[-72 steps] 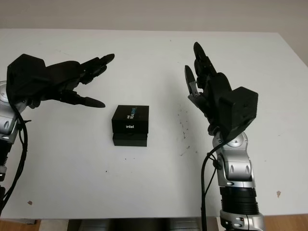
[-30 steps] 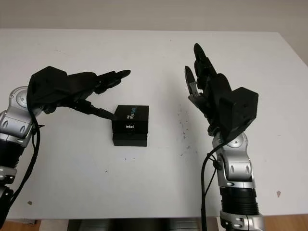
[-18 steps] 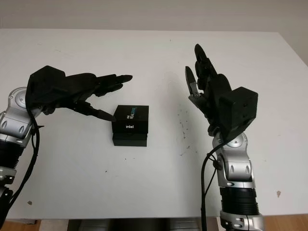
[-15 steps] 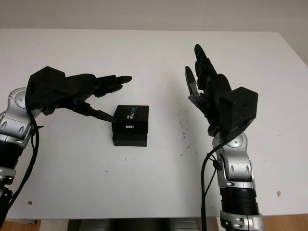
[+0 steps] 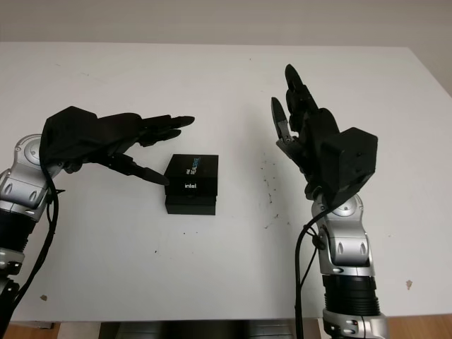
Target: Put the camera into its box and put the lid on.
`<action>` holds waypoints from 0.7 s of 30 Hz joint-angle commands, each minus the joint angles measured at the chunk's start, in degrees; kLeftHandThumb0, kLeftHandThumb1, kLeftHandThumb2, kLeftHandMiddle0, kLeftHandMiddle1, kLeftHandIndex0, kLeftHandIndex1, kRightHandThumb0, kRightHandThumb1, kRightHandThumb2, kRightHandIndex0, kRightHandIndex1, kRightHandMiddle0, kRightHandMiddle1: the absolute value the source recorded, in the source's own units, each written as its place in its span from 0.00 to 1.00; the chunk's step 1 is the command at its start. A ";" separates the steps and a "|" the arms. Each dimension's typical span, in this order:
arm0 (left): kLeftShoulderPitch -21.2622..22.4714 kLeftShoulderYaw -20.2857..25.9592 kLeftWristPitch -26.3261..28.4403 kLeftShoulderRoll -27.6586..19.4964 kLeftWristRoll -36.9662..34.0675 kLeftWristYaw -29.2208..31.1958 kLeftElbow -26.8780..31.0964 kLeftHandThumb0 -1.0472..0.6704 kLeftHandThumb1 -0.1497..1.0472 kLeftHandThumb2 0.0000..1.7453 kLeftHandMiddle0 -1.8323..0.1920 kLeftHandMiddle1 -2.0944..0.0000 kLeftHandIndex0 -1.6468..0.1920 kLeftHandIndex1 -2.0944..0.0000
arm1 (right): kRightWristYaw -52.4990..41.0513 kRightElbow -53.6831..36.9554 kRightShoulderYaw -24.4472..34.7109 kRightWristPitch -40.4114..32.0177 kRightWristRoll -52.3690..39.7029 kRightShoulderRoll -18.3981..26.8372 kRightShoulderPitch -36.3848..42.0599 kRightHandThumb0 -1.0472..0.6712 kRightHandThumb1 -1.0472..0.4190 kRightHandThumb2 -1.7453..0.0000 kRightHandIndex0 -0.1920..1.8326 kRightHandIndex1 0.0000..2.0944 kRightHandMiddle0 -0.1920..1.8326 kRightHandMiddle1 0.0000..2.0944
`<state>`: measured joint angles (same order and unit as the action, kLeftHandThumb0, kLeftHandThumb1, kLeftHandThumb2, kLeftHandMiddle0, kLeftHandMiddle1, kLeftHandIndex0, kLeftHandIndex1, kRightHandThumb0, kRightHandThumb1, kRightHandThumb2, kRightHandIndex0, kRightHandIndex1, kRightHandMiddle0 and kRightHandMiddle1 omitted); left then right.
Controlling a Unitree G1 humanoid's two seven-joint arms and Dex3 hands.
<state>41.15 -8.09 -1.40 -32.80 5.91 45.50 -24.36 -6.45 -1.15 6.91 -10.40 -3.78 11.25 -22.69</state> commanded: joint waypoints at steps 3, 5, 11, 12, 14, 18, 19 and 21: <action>-0.91 -1.02 -0.46 0.19 0.94 -0.39 1.57 0.17 0.81 0.03 0.88 0.97 0.88 0.97 | -0.27 -1.13 -0.02 0.21 -0.47 0.02 0.09 0.26 0.00 0.70 0.09 0.02 0.13 0.00; -1.34 -1.38 -0.35 0.36 1.56 -0.96 2.09 0.18 0.81 0.03 0.88 0.97 0.88 0.97 | -0.26 -1.13 0.02 0.42 -0.51 -0.04 0.13 0.26 0.00 0.70 0.09 0.02 0.13 0.00; -2.23 -1.23 0.24 2.01 1.47 -2.97 1.01 0.14 0.82 0.03 0.89 0.98 0.88 0.97 | 0.02 -0.78 0.00 0.95 -0.19 0.02 0.13 0.26 0.00 0.70 0.10 0.03 0.13 0.00; -2.25 -1.21 0.70 2.25 1.50 -3.17 0.83 0.14 0.83 0.03 0.89 0.98 0.88 0.97 | 0.11 -0.82 -0.02 0.90 -0.08 0.02 0.14 0.26 0.00 0.70 0.10 0.03 0.13 0.00; -2.24 -1.25 1.11 2.51 1.67 -3.48 0.59 0.13 0.83 0.03 0.89 0.98 0.88 0.97 | 0.22 -0.96 0.04 0.75 -0.10 -0.06 0.20 0.26 0.00 0.70 0.10 0.03 0.14 0.00; -2.08 -1.39 1.32 2.72 1.83 -3.78 0.41 0.13 0.83 0.03 0.88 0.97 0.88 0.97 | 0.51 -1.37 -0.03 0.30 0.12 0.04 0.32 0.26 0.00 0.70 0.10 0.03 0.14 0.00; -2.08 -1.40 1.34 2.77 1.87 -3.86 0.46 0.13 0.83 0.03 0.88 0.97 0.88 0.97 | 0.50 -1.42 -0.05 0.32 0.12 0.04 0.33 0.26 0.00 0.70 0.10 0.03 0.14 0.00; -2.07 -1.42 1.18 2.80 2.01 -3.91 0.47 0.13 0.83 0.03 0.88 0.97 0.87 0.96 | 0.49 -1.28 0.03 0.65 0.00 -0.09 0.34 0.26 0.00 0.70 0.10 0.03 0.14 0.00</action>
<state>38.96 -9.15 -0.19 -30.33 7.90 41.86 -23.92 -6.10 -1.23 6.93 -10.26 -3.56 11.24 -22.67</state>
